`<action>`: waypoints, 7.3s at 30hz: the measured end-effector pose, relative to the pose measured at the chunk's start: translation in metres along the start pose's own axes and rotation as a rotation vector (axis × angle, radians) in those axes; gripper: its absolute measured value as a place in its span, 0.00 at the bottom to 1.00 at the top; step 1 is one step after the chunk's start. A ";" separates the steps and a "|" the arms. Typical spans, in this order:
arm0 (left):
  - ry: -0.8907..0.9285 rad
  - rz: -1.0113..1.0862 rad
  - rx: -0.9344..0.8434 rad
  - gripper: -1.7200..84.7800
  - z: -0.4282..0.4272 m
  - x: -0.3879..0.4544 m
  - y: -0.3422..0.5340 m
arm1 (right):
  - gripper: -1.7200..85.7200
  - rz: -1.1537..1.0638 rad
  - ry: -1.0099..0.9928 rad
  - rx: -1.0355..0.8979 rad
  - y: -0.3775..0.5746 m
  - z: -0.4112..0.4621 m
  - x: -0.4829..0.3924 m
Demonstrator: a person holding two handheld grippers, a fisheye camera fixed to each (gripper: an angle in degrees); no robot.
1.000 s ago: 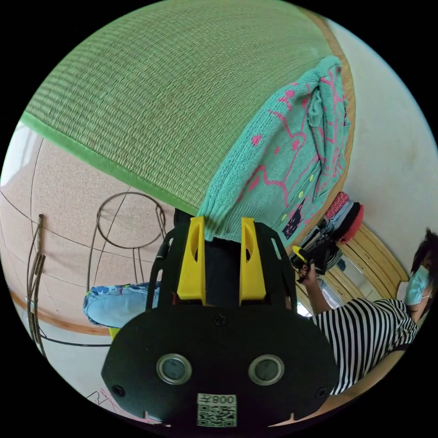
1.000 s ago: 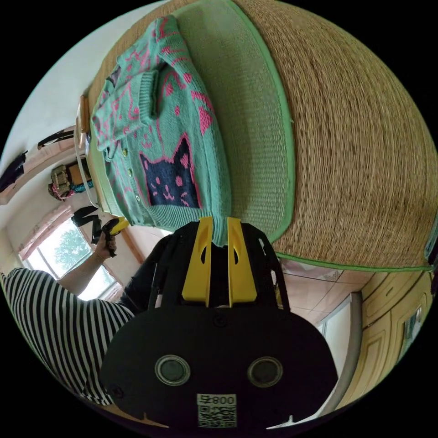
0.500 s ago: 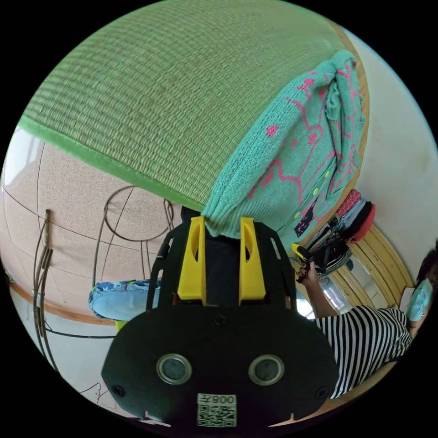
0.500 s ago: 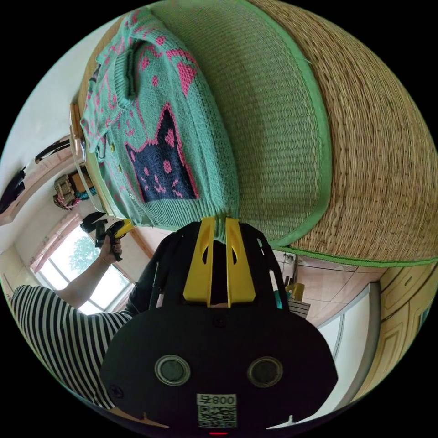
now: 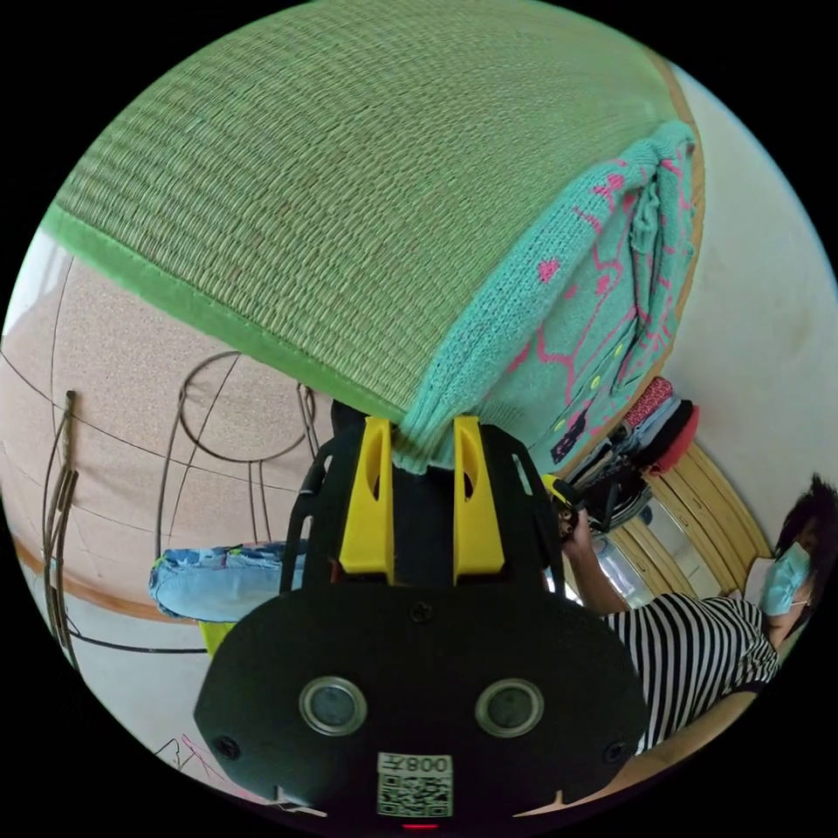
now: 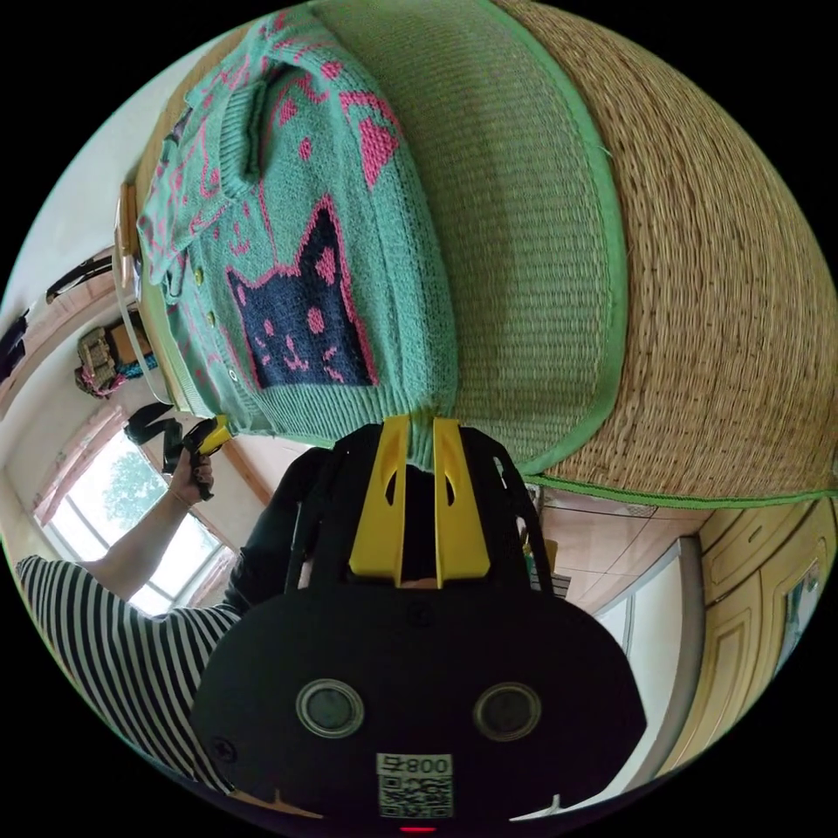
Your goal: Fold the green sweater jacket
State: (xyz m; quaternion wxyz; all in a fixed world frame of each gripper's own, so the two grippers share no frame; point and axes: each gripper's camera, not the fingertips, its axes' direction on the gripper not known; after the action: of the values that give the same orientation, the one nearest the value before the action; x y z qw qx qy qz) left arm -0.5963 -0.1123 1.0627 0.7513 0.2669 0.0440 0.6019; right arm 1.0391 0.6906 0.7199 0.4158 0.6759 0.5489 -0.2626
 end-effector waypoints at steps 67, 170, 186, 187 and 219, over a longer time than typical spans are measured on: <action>0.324 0.259 0.365 0.08 -0.067 0.314 -0.126 | 0.03 -0.278 -0.404 0.190 -0.204 -0.312 -0.111; -0.226 0.426 0.504 0.03 0.002 0.227 -0.070 | 0.02 -0.461 0.309 0.334 -0.043 -0.168 -0.469; 0.425 0.080 0.610 0.13 -0.026 0.049 -0.069 | 0.02 -0.790 0.230 0.167 -0.106 -0.069 -0.664; 0.429 0.050 0.625 0.14 -0.026 0.040 -0.068 | 0.02 -0.788 0.231 0.167 -0.107 -0.068 -0.667; 0.241 0.581 0.599 0.09 0.042 0.116 -0.120 | 0.15 -0.779 0.375 0.105 -0.198 -0.002 -0.979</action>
State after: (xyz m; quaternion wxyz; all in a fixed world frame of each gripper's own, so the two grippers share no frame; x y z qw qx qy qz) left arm -0.4428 -0.0352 1.0738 0.4295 0.4021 0.2272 0.7761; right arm 0.5950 0.1904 1.4610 0.1437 0.4746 0.8148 -0.3002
